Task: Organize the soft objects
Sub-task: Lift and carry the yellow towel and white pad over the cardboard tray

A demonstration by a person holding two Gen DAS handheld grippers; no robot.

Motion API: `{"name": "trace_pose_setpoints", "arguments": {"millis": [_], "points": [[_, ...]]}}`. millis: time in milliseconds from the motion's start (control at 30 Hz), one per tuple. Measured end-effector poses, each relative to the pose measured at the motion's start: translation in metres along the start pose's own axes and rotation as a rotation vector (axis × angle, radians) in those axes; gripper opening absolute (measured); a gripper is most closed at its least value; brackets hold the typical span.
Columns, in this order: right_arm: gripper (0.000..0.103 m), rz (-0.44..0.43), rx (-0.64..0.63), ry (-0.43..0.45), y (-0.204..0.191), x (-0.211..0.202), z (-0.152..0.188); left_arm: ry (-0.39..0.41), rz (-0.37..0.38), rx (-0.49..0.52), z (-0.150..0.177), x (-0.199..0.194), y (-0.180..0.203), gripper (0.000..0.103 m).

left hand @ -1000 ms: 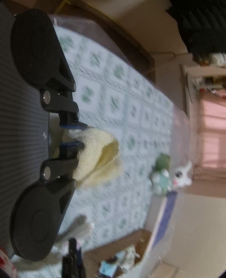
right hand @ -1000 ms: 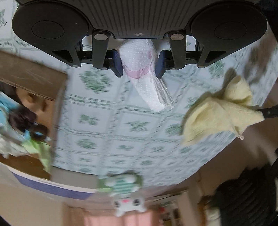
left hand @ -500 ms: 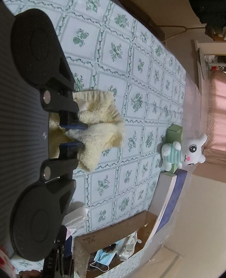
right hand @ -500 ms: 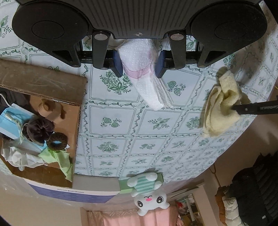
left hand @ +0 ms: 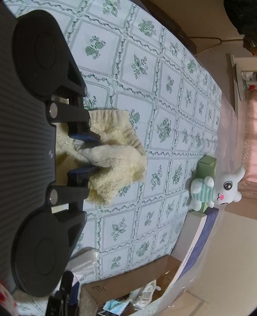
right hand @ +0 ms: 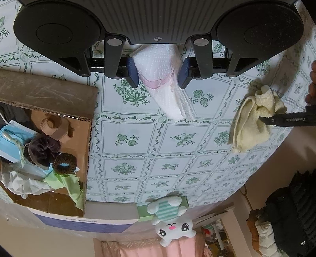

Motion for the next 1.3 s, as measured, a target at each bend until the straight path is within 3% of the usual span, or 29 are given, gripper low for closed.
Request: {"name": "trace_pose_setpoints", "arguments": {"millis": [33, 100, 167, 300, 433, 767, 833, 1000, 1300], "points": [[0.045, 0.000, -0.002, 0.000, 0.000, 0.000, 0.000, 0.005, 0.003, -0.003, -0.001, -0.005, 0.000, 0.031], [0.045, -0.003, -0.002, 0.000, 0.000, 0.001, 0.000, 0.026, 0.002, -0.004, -0.002, -0.015, -0.001, 0.052], [0.045, -0.006, 0.003, 0.000, 0.001, 0.001, 0.000, 0.034, -0.001, -0.002, 0.000, -0.021, -0.004, 0.065], [0.046, -0.006, -0.001, 0.002, 0.001, 0.001, 0.000, 0.004, -0.036, -0.021, 0.004, -0.009, -0.016, 0.067], [0.047, -0.006, 0.002, 0.002, 0.001, 0.002, 0.000, -0.015, 0.009, -0.062, 0.004, 0.006, -0.022, 0.071], [0.053, 0.012, -0.018, 0.007, -0.002, 0.005, -0.003, -0.022, 0.071, -0.051, 0.006, 0.034, 0.001, 0.072], [0.056, 0.017, -0.030, 0.009, -0.003, 0.007, -0.004, -0.026, 0.083, -0.049, 0.005, 0.036, 0.007, 0.067], [0.059, 0.028, -0.053, 0.012, -0.006, 0.011, -0.005, -0.032, 0.118, -0.019, 0.006, 0.037, 0.025, 0.040], [0.058, 0.037, -0.095, 0.021, -0.008, 0.011, -0.003, -0.025, 0.106, 0.026, 0.014, 0.019, 0.033, 0.025]]}}
Point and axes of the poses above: each gripper's, at about its wrist camera, not at the fingertips, and x roughly the way its jaws point, y to its right, z to its underside, the point moved 6 cm from there along x, roughly the way its jaws point, and after that the axes turned 10 degrees about -x, right-handed, at the moved point
